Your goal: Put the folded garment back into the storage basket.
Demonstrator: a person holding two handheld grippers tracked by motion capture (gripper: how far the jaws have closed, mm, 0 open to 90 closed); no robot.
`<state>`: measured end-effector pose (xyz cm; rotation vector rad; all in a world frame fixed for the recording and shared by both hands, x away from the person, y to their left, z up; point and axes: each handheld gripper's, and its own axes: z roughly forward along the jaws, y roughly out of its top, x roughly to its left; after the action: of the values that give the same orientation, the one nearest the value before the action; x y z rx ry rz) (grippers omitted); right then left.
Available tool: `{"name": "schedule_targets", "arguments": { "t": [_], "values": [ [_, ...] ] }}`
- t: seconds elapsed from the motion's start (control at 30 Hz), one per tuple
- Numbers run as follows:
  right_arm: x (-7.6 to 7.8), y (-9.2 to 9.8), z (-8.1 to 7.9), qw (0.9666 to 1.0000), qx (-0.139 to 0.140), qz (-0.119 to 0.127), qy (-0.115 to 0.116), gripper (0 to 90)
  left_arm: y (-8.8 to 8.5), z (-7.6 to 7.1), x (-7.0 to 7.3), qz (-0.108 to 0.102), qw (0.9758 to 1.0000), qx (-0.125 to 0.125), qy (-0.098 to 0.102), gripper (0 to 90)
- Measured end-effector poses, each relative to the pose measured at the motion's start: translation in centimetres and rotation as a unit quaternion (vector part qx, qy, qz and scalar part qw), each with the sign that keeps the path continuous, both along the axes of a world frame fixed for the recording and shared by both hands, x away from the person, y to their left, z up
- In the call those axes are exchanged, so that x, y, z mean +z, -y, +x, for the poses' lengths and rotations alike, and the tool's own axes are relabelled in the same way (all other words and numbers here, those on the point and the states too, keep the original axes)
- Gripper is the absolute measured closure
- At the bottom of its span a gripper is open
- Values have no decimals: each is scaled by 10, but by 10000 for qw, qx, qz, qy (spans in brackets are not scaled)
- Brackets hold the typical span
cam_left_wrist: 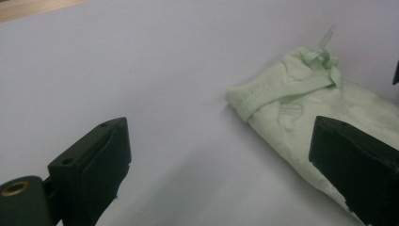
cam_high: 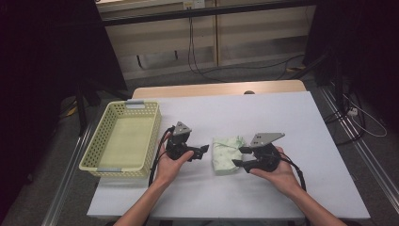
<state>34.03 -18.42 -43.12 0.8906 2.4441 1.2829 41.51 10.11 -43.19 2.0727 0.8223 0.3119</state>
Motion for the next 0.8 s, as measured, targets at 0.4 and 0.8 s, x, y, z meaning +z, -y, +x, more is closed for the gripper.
{"name": "schedule_targets", "arguments": {
  "t": [0.4,0.8],
  "values": [
    [-10,-18,-6,9976,526,-447,3,526,4,-1,-3,101,9999,-98,-56,64],
    [-26,-22,-3,9944,710,-778,-85,466,11,-1,-7,86,9998,-112,-146,60]
  ]
}}
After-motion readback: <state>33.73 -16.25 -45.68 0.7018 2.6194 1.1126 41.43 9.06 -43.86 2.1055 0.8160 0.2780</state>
